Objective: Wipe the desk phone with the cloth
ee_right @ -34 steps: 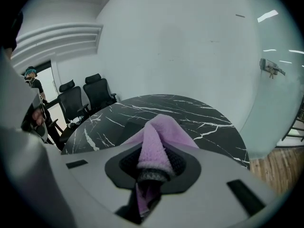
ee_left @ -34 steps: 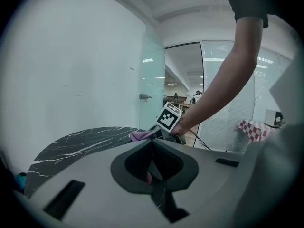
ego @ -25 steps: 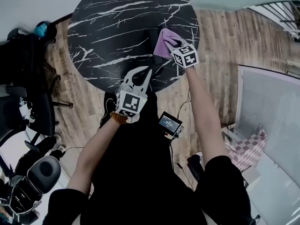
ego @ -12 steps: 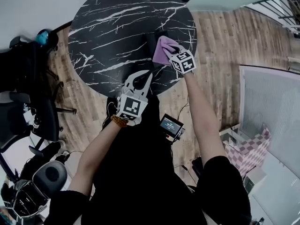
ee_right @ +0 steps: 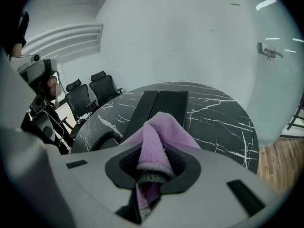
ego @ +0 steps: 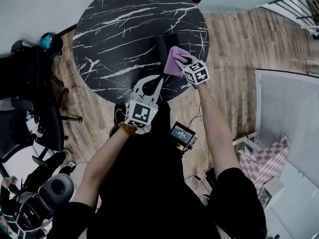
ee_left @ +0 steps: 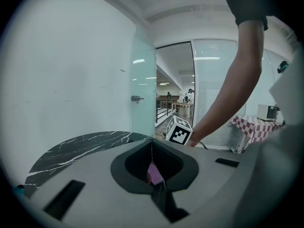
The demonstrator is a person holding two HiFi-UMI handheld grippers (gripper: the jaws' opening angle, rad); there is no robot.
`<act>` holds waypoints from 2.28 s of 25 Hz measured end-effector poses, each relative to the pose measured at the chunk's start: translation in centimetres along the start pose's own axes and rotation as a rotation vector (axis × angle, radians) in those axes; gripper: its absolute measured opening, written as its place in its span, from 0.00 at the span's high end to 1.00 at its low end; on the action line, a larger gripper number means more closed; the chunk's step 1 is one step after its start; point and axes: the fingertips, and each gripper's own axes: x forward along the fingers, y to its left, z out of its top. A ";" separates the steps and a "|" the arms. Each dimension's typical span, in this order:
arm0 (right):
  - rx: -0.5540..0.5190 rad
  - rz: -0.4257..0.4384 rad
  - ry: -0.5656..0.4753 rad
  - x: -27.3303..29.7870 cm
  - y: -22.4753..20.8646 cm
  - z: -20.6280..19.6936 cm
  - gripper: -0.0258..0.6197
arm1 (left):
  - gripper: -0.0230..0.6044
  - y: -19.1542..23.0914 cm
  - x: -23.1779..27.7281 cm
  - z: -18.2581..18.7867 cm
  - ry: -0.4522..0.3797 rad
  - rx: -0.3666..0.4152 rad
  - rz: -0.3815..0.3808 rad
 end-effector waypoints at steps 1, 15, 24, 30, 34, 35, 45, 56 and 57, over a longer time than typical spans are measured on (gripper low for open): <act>0.004 0.001 0.002 0.0 0.1 -0.2 0.85 | 0.94 -0.1 0.0 0.0 0.001 0.000 -0.002; 0.057 0.035 0.018 -0.4 0.9 -2.4 0.85 | 0.94 -0.8 0.1 0.5 -0.001 0.018 -0.020; 0.070 0.050 0.007 -0.6 1.2 -3.2 0.85 | 0.94 -1.6 0.6 0.4 0.007 0.028 -0.039; 0.082 0.069 0.032 -0.8 1.5 -4.0 0.85 | 0.94 -1.5 0.7 1.0 0.002 0.041 -0.041; 0.095 0.085 0.059 -1.1 1.6 -4.7 0.85 | 0.94 -1.3 0.9 1.5 -0.007 0.046 -0.036; 0.098 0.089 0.071 -1.2 1.6 -4.8 0.85 | 0.94 -1.2 1.0 1.6 -0.010 0.049 -0.033; 0.114 0.009 -0.214 -7.5 4.6 3.9 0.84 | 0.94 1.1 0.5 3.6 -0.053 0.066 -0.007; 0.018 -0.469 -0.750 -24.1 7.5 19.0 0.85 | 0.94 5.6 -1.8 10.2 -0.213 0.085 0.078; 0.009 -0.502 -0.779 -25.3 8.2 19.8 0.85 | 0.94 5.9 -2.0 10.7 -0.226 0.083 0.087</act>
